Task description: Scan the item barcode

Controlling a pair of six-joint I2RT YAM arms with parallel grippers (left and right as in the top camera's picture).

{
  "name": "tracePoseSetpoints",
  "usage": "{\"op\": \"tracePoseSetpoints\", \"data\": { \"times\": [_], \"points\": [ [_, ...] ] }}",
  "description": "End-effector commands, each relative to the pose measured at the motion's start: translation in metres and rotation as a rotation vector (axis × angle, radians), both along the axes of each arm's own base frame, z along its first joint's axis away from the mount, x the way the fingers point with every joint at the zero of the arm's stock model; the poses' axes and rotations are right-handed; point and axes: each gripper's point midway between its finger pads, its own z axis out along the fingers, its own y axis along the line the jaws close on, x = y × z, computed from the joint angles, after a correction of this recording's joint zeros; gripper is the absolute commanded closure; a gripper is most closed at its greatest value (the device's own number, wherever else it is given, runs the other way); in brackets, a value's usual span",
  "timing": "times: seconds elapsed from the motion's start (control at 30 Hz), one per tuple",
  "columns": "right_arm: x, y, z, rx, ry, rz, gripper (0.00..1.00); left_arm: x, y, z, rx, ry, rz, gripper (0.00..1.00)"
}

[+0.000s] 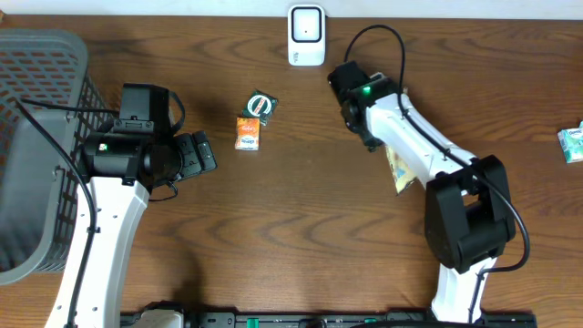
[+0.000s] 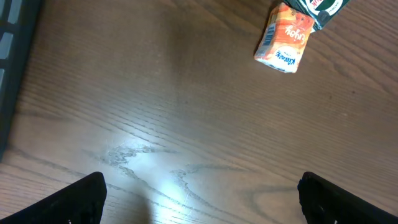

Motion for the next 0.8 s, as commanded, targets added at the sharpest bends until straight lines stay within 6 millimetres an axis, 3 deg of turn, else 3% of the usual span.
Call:
{"op": "tracePoseSetpoints", "data": {
  "times": [0.0,0.03,0.2,0.3,0.47,0.57,0.63,0.77],
  "points": [
    [-0.006,0.041,-0.003,0.146,0.018,0.068,0.76,-0.001,0.002,0.0,0.003,0.005,0.004,0.03],
    [-0.008,0.058,-0.008,0.212,0.034,0.095,0.71,-0.001,0.002,0.0,0.003,0.005,0.004,0.02],
    [-0.013,0.109,-0.015,0.408,0.062,0.173,0.69,-0.001,0.002,0.0,0.003,0.005,0.004,0.02],
    [-0.015,0.122,-0.016,0.458,0.072,0.195,0.64,-0.001,0.002,0.0,0.003,0.005,0.004,0.02],
    [-0.015,0.12,-0.013,0.455,0.076,0.19,0.55,-0.001,0.002,0.0,0.003,0.005,0.004,0.02],
    [-0.008,0.105,-0.006,0.412,0.056,0.163,0.49,-0.001,0.002,0.0,0.003,0.005,0.004,0.02],
    [0.001,0.09,-0.002,0.392,0.032,0.128,0.38,-0.001,0.002,0.0,0.003,0.005,0.004,0.02],
    [0.013,0.068,-0.004,0.491,0.04,0.061,0.33,-0.001,0.002,0.0,0.003,0.005,0.004,0.02]
  ]
}}
